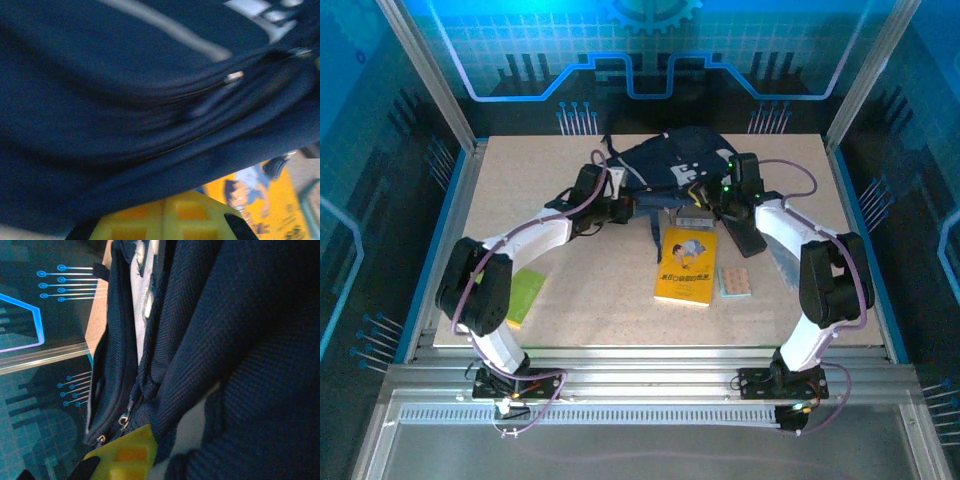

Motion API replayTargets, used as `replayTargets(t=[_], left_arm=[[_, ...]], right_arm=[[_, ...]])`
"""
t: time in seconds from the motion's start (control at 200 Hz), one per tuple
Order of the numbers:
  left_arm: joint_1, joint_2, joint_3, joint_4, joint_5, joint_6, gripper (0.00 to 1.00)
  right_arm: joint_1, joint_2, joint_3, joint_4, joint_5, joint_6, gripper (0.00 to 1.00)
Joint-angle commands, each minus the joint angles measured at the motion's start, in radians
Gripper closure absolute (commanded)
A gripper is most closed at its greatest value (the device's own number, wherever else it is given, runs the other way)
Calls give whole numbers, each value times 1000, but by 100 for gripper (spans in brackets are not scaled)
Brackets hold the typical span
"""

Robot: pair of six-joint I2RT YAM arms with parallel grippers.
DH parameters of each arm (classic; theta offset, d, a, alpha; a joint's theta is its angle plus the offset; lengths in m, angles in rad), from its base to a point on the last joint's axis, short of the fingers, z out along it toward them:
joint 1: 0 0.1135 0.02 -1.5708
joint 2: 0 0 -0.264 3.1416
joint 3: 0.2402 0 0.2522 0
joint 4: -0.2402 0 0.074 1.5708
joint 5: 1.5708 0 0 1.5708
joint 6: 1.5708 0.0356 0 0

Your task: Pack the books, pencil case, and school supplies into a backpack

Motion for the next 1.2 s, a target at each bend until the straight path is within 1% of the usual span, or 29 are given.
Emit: replayTargets(t=[0.0,0.055,0.12,0.18,0.23,0.29,0.305,0.355,0.38,0.45,0.525,0.68,0.855,1.061,1.196], left_arm=[[14,-56,-26,-176,-92,27,100],[14,-64,-32,-168,-73,28,100],[11,-65,-45,-126,-8,12,100],[0,-66,-72,-41,69,-8,100],[-19,-69,-103,45,103,-33,100],[-47,-69,-140,150,123,-54,86],[-54,-69,-149,177,124,-59,84],[-77,-66,-173,264,137,-75,71],[-87,-63,-185,305,136,-84,66],[-117,-42,-205,405,134,-93,59],[-138,-1,-207,494,116,-91,54],[-141,107,-180,635,59,-88,52],[-153,213,-112,681,-29,-47,51],[-156,275,-78,754,-144,-57,51],[-159,316,-38,786,-168,-52,51]], right_arm=[[-13,9,60,18,23,-24,100],[-7,18,61,29,16,-20,100],[5,23,59,44,-4,-1,100],[16,20,42,73,-19,31,100],[26,13,35,78,-19,44,100],[38,5,42,58,-7,37,100],[40,2,44,53,-3,35,100],[42,-2,50,45,-3,32,100],[42,-5,51,45,-5,35,100],[45,-9,53,48,-8,44,100],[52,-14,56,52,-11,54,100],[63,-26,53,73,-27,87,100],[71,-50,41,94,-26,119,100],[78,-60,34,112,-37,139,100],[83,-58,20,135,-43,159,100]])
